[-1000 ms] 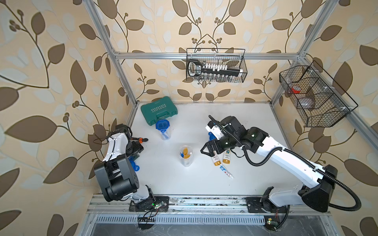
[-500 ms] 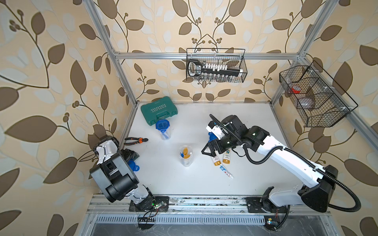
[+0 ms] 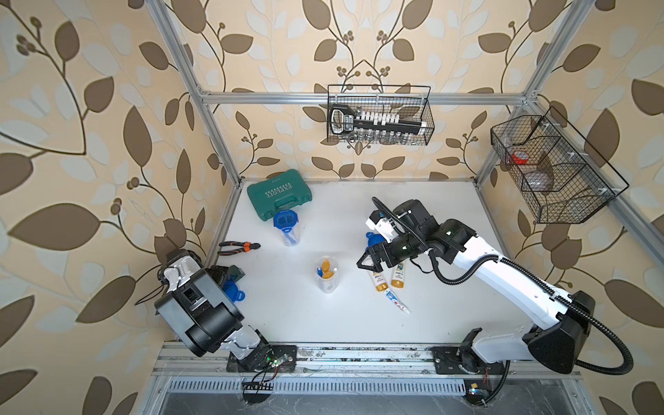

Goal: Pack away toiletry kits
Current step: Adjust the lid at the center of the board.

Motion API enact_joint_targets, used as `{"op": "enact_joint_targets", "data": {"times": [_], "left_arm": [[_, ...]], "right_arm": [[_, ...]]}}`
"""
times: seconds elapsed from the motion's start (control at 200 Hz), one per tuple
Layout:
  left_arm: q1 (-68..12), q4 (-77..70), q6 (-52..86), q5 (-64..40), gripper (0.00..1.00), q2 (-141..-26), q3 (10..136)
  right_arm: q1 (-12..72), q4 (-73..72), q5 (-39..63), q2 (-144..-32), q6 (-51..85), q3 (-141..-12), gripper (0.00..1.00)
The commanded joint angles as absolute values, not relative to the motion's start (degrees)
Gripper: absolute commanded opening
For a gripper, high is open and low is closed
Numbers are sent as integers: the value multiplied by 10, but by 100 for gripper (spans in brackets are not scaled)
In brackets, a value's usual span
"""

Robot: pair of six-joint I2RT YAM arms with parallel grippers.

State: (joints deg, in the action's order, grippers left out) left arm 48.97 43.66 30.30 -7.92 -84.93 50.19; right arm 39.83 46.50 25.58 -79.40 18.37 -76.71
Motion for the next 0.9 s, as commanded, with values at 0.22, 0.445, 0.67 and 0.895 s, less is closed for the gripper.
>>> {"op": "enact_joint_targets", "data": {"times": [0.22, 0.445, 0.67, 0.895], "left_arm": [[508, 420, 390, -89, 99, -840, 461], [510, 414, 410, -81, 99, -859, 456], [494, 420, 398, -90, 99, -858, 443], [381, 455, 410, -79, 97, -796, 427]], "right_arm": [[381, 479, 276, -804, 170, -767, 100], [372, 482, 277, -794, 168, -760, 100], [365, 476, 280, -795, 172, -755, 100], [354, 465, 280, -801, 174, -755, 100]]}}
